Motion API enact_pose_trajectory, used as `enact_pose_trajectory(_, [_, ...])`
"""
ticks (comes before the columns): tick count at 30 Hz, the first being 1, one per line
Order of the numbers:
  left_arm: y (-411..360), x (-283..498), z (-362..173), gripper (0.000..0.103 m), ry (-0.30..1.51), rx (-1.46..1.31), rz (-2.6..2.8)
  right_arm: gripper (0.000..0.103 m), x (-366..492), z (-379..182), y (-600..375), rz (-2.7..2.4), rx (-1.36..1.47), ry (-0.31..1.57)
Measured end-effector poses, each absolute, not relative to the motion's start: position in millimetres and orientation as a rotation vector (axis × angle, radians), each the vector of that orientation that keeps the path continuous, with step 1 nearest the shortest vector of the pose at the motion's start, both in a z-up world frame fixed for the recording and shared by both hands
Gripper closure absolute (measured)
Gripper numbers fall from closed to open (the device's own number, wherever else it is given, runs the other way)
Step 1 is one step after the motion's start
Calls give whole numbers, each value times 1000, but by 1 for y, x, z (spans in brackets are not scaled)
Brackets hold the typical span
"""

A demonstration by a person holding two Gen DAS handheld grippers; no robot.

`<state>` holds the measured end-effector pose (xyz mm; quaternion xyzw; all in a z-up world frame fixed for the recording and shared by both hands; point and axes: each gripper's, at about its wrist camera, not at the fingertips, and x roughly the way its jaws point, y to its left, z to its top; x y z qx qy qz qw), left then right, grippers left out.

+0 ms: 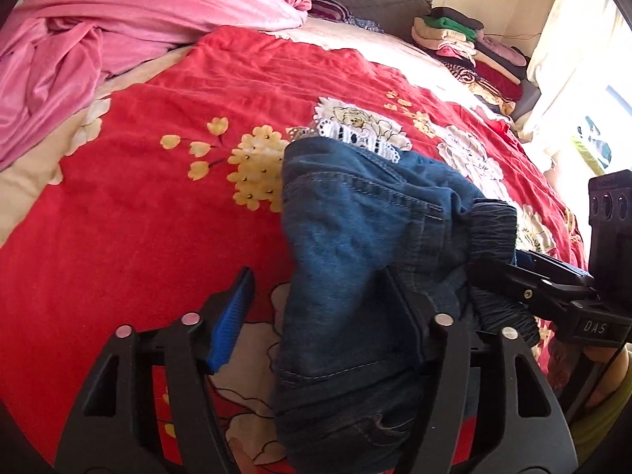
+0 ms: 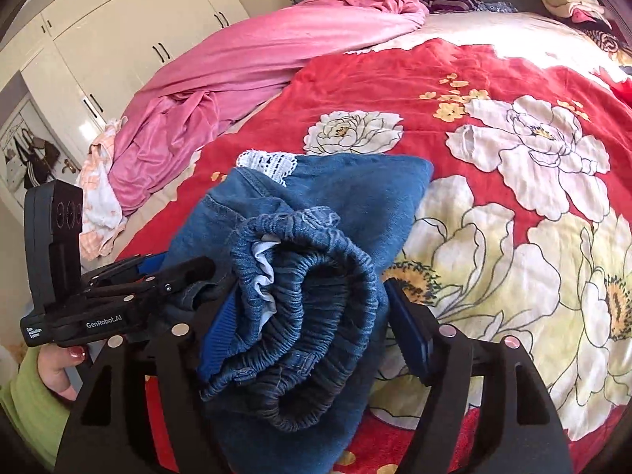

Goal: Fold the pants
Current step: 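Open both tools and withdraw them from the folded pants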

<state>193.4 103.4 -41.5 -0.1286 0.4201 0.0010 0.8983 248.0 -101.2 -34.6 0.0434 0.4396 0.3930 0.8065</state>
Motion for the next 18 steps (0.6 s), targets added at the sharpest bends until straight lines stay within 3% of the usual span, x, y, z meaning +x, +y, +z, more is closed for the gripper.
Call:
enact_pose_trajectory(5, [107, 182, -42, 24, 864, -266, 26, 19, 239, -32, -108, 785, 75, 938])
enact_pose_trajectory(18, [103, 122, -19, 11, 801, -283, 40, 19, 187, 0, -144, 718, 6, 827])
